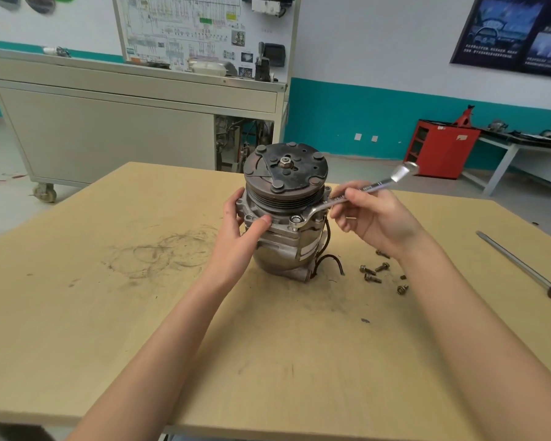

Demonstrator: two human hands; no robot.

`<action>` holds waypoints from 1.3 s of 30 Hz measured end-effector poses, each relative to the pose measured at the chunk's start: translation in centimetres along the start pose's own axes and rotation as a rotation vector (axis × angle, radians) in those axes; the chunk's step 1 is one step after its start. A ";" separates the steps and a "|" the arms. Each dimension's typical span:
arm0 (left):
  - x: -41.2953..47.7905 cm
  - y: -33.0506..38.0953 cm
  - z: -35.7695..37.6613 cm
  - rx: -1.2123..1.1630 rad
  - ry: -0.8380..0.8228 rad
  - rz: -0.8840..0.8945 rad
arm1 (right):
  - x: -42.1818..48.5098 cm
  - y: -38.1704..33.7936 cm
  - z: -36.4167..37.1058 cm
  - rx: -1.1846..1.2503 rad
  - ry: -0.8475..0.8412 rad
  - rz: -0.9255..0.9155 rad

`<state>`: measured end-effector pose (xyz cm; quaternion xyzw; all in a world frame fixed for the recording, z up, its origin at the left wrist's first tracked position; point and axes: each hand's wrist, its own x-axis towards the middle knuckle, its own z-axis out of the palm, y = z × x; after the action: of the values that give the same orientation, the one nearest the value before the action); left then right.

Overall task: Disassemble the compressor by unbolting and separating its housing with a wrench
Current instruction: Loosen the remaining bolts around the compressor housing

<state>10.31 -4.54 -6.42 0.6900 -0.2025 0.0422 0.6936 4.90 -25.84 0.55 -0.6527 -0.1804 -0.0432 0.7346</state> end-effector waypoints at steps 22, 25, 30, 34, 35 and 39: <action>-0.2 0.4 0.1 0.007 0.005 0.013 | -5.0 1.8 7.1 -1.526 0.274 -1.184; -0.1 0.1 0.1 0.020 0.017 0.010 | -5.4 3.3 7.7 -1.635 0.288 -1.232; -0.1 0.1 0.0 -0.004 0.011 0.007 | -5.9 4.3 6.4 -1.371 0.369 -1.113; -0.1 0.1 0.0 -0.009 -0.002 0.001 | -5.1 3.3 4.2 -0.353 0.253 -0.507; -0.1 0.1 0.0 -0.011 -0.003 0.002 | -4.3 2.7 3.3 -0.172 0.213 -0.380; -0.2 0.2 0.0 -0.002 -0.003 -0.005 | -0.3 0.5 0.4 0.066 0.016 -0.026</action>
<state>10.08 -4.51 -6.33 0.6897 -0.2018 0.0391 0.6943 4.71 -25.47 -0.02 -0.6251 -0.1844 -0.0518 0.7567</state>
